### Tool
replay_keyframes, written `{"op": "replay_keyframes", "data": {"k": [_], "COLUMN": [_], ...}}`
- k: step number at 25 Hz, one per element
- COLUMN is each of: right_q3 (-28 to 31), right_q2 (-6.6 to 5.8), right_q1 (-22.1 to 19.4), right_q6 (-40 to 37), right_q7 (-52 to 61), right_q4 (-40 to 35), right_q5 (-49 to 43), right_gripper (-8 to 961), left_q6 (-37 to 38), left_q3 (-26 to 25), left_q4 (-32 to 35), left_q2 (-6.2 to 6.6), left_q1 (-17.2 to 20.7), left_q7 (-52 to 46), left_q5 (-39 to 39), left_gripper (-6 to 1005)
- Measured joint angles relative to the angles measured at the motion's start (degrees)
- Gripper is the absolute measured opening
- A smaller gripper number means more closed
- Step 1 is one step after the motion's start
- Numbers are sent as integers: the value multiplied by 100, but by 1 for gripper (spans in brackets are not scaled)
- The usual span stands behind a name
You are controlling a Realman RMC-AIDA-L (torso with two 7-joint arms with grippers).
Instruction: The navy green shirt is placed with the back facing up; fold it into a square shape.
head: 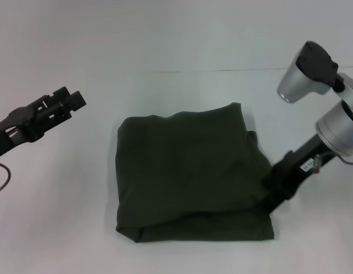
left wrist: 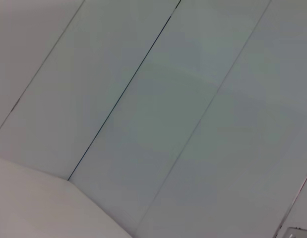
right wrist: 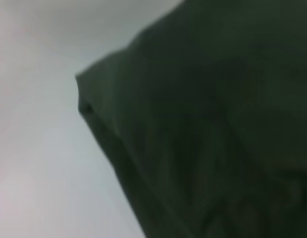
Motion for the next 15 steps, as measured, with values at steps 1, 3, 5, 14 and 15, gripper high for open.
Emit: {"op": "replay_keyframes", "data": {"k": [1,3,5,14,15], "right_q3": [0,0,24,1291,1207], "right_q2": [-4,-29,-83,-150,-79], "right_q1": [-4,-10,-9,104,92], "right_q6": [-80,-376,-826,-1331,-1163], "right_q7": [0,-4,-20,-376,-468], "right_q4": [2,-3,-40,-435,-392], "right_q5": [-76,-164,-246,100,120], "right_gripper": [942,942,942,941,941], "left_q6": [-5,-25,-33,9,15], "left_q3": [-4,-7,-11,-72,-71], "left_q4": [0,0,0,58,70], "left_q2": [0,1,4,20,19], "left_q1": [-6,-17,-19,-37,-39], "left_q7": [-1,-6,-15,-68,-71], "left_q5": [0,0,0,-18,-30], "left_gripper": [791,791,791,792,791]}}
